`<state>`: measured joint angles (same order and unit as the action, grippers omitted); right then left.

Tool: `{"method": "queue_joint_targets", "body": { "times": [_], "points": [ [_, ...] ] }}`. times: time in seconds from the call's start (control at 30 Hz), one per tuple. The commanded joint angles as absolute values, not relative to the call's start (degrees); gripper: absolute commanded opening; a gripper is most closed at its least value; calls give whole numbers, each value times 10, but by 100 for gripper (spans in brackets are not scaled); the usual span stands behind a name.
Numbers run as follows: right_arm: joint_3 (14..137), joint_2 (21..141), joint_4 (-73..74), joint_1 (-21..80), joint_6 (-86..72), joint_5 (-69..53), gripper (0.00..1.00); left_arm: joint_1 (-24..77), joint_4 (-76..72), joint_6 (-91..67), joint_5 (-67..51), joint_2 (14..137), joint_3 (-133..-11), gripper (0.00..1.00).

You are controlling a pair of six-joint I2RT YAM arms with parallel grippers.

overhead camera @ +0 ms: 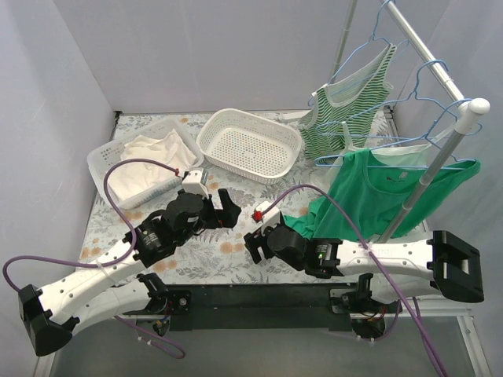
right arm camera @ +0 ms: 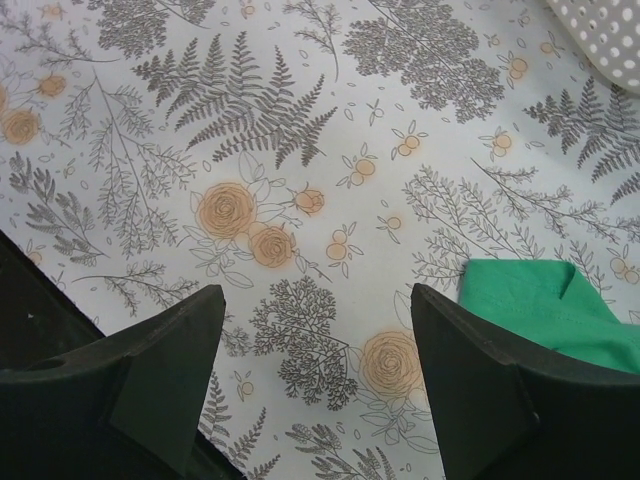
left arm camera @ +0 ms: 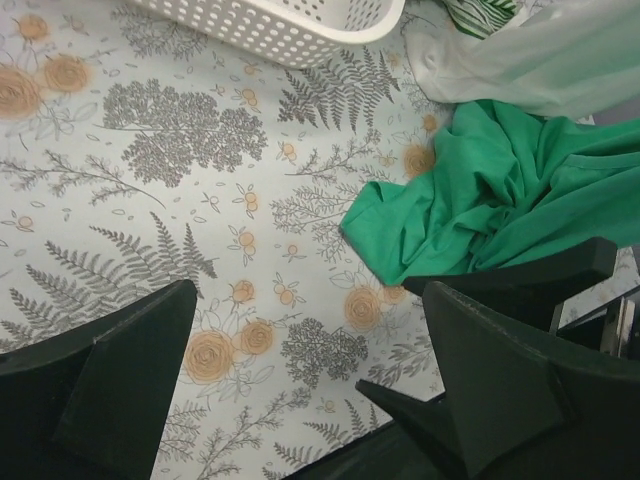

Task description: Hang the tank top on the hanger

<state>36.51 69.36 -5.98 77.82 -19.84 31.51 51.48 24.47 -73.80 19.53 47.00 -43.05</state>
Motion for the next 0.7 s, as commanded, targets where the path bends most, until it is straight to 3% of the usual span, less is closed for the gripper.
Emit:
{"method": "queue_joint_targets", "body": {
  "times": [0.0,0.67],
  "points": [
    [345,658,-99,747,-241,301,84,512,247,-801,165,463,-414,98],
    [305,637,-124,727,-249,291,83,512,232,-818,214,460,-417,98]
  ]
}}
